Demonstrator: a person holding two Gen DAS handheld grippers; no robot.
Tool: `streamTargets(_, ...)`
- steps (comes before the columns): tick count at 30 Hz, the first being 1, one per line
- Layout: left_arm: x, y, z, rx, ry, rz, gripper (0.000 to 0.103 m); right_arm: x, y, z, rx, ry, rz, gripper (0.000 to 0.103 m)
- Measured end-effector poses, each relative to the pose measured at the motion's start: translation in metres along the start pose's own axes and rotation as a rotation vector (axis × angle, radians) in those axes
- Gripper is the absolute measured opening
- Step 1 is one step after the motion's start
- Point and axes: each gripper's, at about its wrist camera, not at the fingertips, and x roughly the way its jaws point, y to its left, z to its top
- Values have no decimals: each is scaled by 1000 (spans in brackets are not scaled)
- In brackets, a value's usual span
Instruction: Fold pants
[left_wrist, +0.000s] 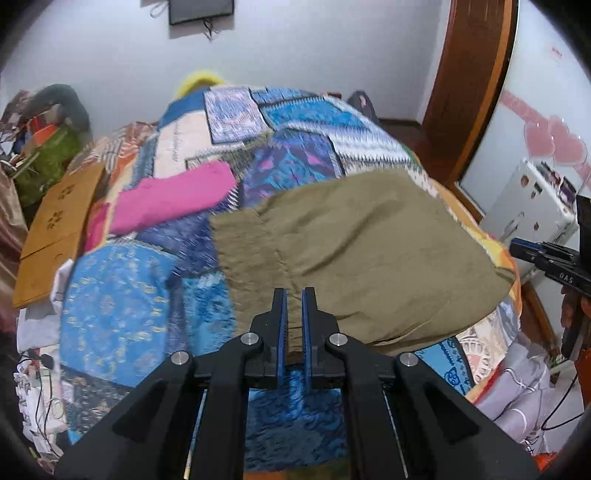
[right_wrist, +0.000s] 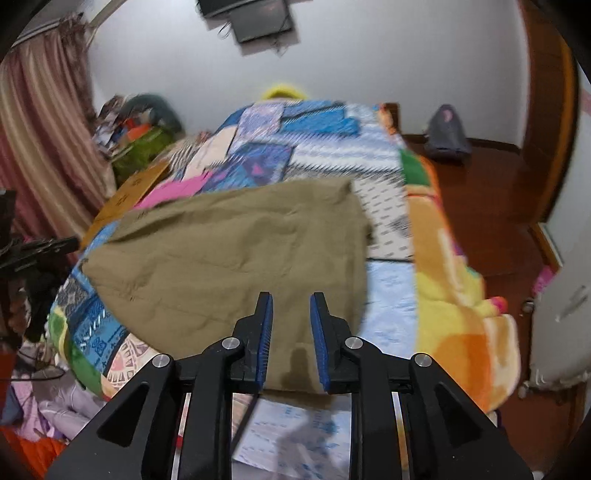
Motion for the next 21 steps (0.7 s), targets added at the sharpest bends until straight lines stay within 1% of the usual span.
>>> streamTargets(3, 28, -1, -10, -24, 57, 11, 6, 30, 0, -17, 19, 84, 13, 19)
streamTargets(4, 32, 2, -15, -38, 68, 6, 8, 38, -2, -23, 29, 110, 19, 19)
streamTargets(6, 36, 6, -21, -68, 64, -11, 11, 43, -8, -34, 52, 106, 38, 20)
streamTargets(7, 35, 8, -22, -70, 61, -9, 15, 42, -9, -33, 58, 108, 40, 21)
streamTargets(9, 31, 12, -19, -82, 66, -17, 16, 38, -13, -29, 61, 122, 36, 21)
streamTargets(12, 22, 24, -6, -115, 57, -32, 18, 28, -13, -17, 28, 110, 1, 21)
streamTargets(16, 10, 40, 17, -122, -1, 22, 18, 17, -20, 2, 21, 56, -20, 22)
streamTargets(19, 18, 54, 35, -131, -7, 49, 18, 18, -29, 22, 24, 23, -36, 23)
streamTargets(21, 31, 62, 46, -140, 6, 53, 20, 23, -35, 36, 27, 10, -50, 24)
